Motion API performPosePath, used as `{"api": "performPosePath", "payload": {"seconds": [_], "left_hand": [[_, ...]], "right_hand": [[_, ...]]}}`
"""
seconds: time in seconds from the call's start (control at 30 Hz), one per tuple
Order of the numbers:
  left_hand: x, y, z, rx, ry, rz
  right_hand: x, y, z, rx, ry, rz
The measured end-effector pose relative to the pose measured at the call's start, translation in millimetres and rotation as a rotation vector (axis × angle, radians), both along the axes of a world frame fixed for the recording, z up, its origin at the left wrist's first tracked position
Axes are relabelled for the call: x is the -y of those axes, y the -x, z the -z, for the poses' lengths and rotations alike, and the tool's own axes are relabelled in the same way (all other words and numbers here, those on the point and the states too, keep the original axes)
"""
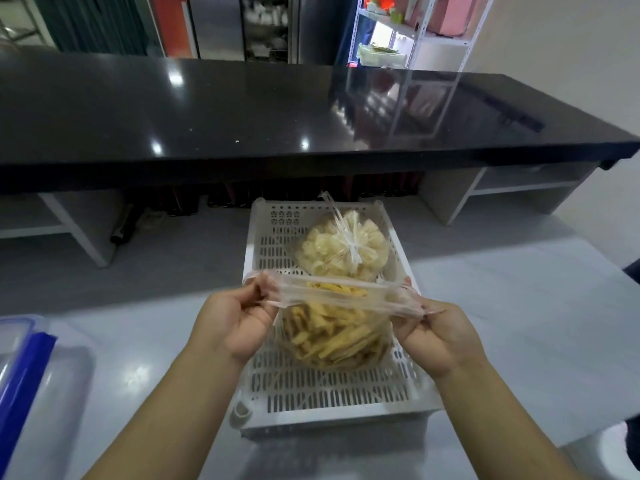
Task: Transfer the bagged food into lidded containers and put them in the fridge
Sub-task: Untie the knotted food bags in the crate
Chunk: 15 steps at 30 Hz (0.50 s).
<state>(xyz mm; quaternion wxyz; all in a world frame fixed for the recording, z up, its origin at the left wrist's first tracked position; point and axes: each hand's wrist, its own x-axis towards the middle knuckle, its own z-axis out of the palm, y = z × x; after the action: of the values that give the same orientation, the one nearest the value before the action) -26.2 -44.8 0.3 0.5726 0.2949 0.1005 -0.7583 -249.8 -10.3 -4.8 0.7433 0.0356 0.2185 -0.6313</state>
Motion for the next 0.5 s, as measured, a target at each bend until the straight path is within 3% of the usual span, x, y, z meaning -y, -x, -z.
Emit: {"api": "performPosePath", "payload": {"seconds": [0.1,0.17,0.37,0.5], "left_hand": [[0,-4,4,0.012,-0.004,0.094],[0,-7,3,0.104,0.037,0.226],[1,-15,-3,0.681,0.166,0.468],[8,-21,-18,1.028,0.318,0.609]], "right_hand": [[-2,6,1,0.012,0.012,-0.104],[-3,8,-1,-0.120,-0.023,-0.183],[3,20,-9,-1.104,-0.144,-0.372],[8,37,-29,-1.433,-0.047,-0.612]]}}
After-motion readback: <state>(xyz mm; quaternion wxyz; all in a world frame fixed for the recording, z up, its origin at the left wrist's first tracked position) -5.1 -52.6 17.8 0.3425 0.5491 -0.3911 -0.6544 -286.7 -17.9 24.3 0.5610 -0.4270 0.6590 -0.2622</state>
